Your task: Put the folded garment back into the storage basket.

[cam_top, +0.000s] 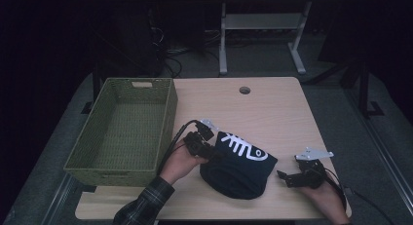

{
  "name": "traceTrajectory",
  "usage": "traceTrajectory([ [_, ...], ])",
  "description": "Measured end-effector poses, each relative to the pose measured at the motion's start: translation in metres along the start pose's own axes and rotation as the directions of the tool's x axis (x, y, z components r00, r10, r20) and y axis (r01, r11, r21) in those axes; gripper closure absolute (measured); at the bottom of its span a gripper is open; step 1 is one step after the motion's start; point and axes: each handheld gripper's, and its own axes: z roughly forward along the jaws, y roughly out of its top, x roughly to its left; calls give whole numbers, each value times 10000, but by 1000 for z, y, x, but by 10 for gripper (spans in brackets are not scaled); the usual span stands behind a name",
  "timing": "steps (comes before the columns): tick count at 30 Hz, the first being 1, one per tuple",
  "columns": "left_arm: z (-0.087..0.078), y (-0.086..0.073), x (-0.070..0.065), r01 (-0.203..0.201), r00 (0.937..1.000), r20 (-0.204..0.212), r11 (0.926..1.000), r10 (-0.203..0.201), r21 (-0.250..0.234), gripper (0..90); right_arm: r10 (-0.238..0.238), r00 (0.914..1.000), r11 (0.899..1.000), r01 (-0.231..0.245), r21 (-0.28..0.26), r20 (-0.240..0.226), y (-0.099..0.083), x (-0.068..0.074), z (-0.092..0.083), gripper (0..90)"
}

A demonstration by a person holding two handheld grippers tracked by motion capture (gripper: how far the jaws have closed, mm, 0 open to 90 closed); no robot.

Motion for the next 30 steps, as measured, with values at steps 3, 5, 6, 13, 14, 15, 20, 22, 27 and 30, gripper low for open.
traceTrajectory([
  [3,-8,4,-1,-29,10000,16,10000,29,80,696,4,10000,10000,-4,-1,0,0,0,0,71],
  [5,-13,7,0,-21,9999,153,10000,20,46,696,2,10000,10000,-2,1,-2,0,0,0,71],
  [6,-15,8,-1,-5,9998,210,10000,4,22,696,5,10000,10000,-5,4,-4,0,0,0,71],
  [13,-34,18,-1,-25,9994,349,10000,27,-41,696,16,10000,10000,-16,-26,7,0,0,0,72],
  [14,-37,19,0,20,9994,347,10000,-18,-64,696,13,10000,10000,-13,-27,11,0,0,0,72],
  [15,-40,20,0,39,9995,318,10000,-37,-62,696,22,10000,10000,-22,-28,24,0,0,0,72],
  [20,-55,28,-1,-9,9987,506,9999,14,-103,695,32,10000,10000,-32,-29,39,0,0,0,72],
  [22,-61,30,-3,-25,9984,562,10000,29,-70,696,74,10000,10000,-74,-13,49,0,0,0,72],
  [27,-75,37,-5,-241,9977,639,9997,236,64,695,94,9999,10000,-94,-16,60,0,0,0,72],
  [30,-84,39,-5,-321,9963,805,9995,315,64,694,127,9999,9999,-127,-6,79,0,0,0,72],
])
